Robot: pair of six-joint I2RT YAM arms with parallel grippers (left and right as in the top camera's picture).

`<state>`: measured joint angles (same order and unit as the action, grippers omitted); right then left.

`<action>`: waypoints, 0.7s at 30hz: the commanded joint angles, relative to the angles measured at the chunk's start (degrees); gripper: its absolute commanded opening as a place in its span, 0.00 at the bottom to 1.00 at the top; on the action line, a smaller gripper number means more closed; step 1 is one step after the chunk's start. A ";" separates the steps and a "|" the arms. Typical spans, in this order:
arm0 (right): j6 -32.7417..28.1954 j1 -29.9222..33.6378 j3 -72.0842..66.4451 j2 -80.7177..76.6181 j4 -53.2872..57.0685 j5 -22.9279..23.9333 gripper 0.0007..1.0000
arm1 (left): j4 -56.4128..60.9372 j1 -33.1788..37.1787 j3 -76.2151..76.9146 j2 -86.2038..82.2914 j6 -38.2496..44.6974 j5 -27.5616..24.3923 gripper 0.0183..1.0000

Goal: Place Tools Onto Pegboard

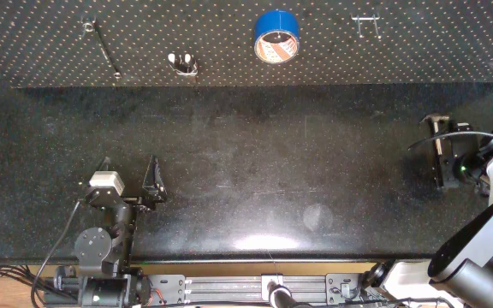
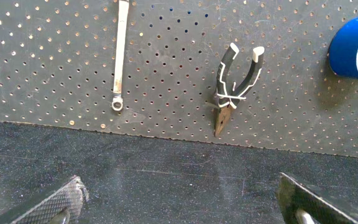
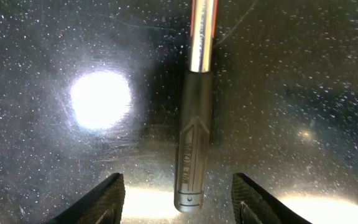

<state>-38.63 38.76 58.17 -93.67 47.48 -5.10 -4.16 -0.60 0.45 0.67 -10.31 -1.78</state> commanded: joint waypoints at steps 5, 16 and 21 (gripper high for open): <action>-2.19 0.59 3.76 -6.99 -1.73 -1.62 0.58 | -0.26 -0.13 -0.13 -0.48 0.13 -0.39 0.99; 7.54 -1.11 2.69 -4.96 -4.79 -5.95 0.07 | -0.26 -0.13 -0.13 -0.48 0.13 -0.39 0.99; 35.71 -11.34 -21.75 33.90 -28.20 -23.71 0.07 | -0.26 -0.13 -0.13 -0.48 0.11 -0.39 0.99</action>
<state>-13.78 31.03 43.29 -70.41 23.75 -26.37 -4.19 -0.60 0.45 0.71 -10.31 -1.78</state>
